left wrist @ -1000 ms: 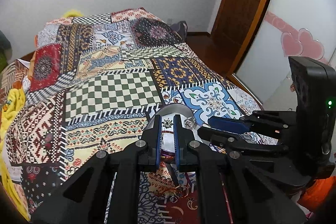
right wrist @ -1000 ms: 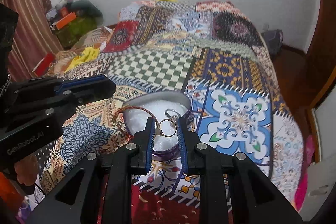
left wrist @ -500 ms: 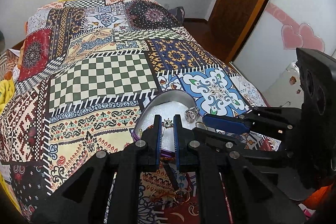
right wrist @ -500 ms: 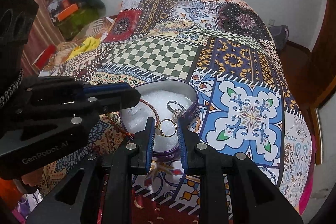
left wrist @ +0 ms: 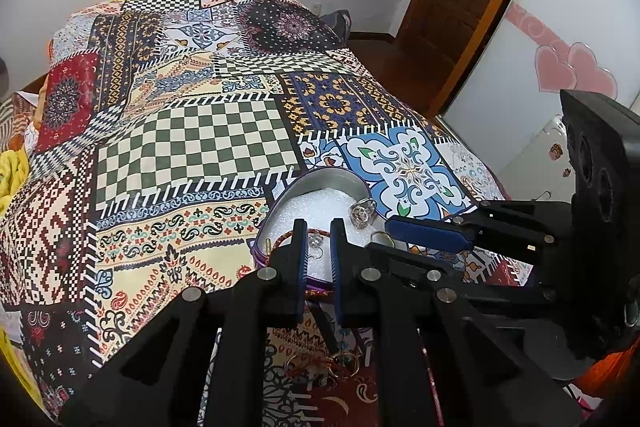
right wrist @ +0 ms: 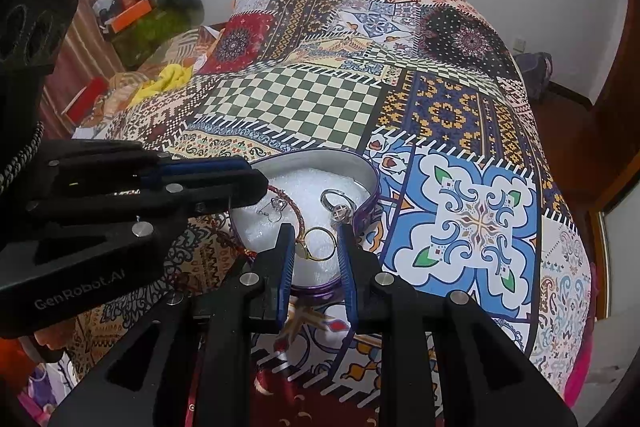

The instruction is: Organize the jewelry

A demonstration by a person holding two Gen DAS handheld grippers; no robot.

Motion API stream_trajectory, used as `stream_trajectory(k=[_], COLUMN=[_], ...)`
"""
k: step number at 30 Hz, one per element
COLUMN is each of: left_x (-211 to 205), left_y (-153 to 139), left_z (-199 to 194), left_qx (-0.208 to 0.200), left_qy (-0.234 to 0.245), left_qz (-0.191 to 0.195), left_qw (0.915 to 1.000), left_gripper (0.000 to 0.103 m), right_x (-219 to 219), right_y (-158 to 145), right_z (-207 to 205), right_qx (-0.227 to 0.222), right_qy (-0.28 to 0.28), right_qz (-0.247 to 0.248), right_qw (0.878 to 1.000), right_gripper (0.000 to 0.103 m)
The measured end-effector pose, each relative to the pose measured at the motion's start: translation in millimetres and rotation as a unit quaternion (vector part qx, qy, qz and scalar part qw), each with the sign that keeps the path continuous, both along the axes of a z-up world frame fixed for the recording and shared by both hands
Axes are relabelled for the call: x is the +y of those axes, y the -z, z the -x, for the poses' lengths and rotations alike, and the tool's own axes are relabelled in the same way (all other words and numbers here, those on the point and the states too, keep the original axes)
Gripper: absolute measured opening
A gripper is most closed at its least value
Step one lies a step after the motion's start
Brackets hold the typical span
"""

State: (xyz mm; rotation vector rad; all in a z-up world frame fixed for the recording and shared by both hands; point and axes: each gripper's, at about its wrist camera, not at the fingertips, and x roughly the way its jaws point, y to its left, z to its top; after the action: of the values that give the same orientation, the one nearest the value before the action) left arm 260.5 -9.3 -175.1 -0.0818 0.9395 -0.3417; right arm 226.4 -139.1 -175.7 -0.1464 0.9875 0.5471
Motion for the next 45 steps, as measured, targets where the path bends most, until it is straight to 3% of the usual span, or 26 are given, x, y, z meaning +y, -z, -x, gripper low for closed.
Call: stream_trajectory(k=[17,23,28,35,45], left_x=[16,19,21,28,36], left_y=[-42,-59,-65,-58,-14], left_z=[33,52,68,89,94], left_qx=[-0.037,-0.055,-0.061,-0.048,0.006], left_qy=[-0.025,-0.031,-0.035,-0.042,-0.050], left_qz=[-0.008,-0.014,-0.021,-0.033,-0.043], left_qw=[0.9990,0.9979,0.9973,0.9974,0.9978], left_gripper=[0.011,0.017,0.026,0.030,0.030], right_x=[3,1,0,-2,-1], right_y=[-35,-53,-66,-69,-45], right_z=[21,33,47,62,70], right_qx=[-0.038,-0.059,-0.080,-0.083,-0.051], right_qy=[-0.001,0.002,0.009,0.013,0.013], right_qz=[0.006,0.005,0.000,0.005,0.023], right_qw=[0.999,0.998,0.997,0.996,0.998], right_gripper=[0.023,0.025,0.039,0.039,0.039])
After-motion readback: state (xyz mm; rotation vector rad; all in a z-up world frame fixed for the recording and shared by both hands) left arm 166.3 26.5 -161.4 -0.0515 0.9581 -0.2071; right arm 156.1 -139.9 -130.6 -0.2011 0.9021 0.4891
